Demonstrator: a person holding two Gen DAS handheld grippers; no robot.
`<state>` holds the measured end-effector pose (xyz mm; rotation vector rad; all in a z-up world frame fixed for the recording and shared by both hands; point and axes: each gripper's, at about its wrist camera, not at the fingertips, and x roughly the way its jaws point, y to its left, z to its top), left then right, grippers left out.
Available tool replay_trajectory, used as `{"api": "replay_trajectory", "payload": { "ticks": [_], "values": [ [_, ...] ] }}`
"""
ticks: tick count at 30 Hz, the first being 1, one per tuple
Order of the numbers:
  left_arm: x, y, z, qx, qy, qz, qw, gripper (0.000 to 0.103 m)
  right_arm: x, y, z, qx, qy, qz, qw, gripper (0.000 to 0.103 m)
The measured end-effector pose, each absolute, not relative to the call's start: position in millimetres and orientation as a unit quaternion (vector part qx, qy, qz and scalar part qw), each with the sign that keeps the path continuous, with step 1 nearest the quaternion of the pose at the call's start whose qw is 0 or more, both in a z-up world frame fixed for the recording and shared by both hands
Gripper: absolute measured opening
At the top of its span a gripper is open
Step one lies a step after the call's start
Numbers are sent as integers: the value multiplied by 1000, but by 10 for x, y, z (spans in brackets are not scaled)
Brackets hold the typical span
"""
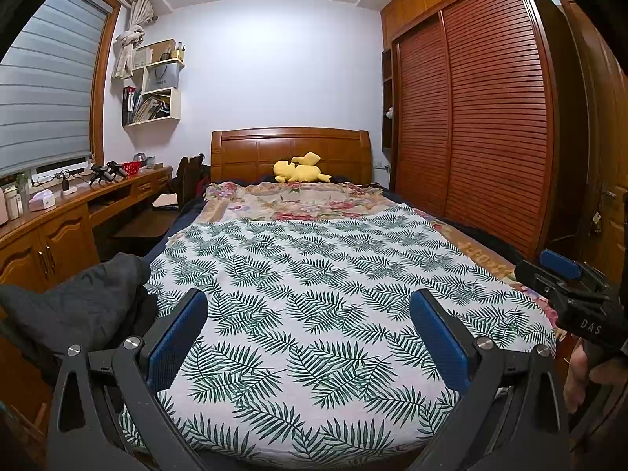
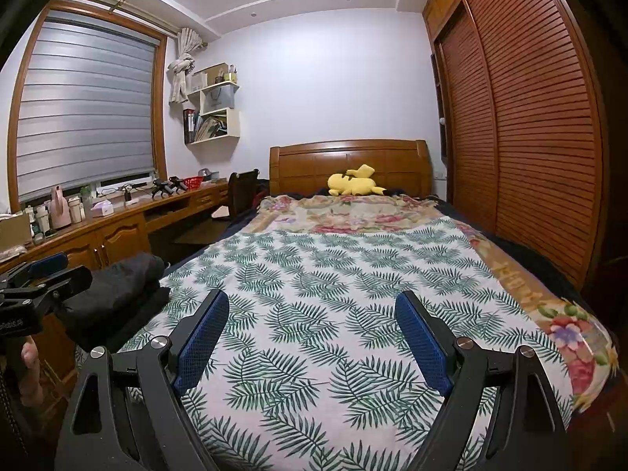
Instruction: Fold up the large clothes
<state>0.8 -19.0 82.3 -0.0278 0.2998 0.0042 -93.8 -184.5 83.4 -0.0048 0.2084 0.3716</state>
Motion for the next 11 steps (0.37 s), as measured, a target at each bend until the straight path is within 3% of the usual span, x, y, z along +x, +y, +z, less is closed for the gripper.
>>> {"api": "replay_trajectory", "payload": {
  "ticks": [11],
  "values": [
    [8, -194, 823, -14, 150, 2, 989, 103, -932, -1841, 838, -4, 104, 185, 977, 88]
  ]
}}
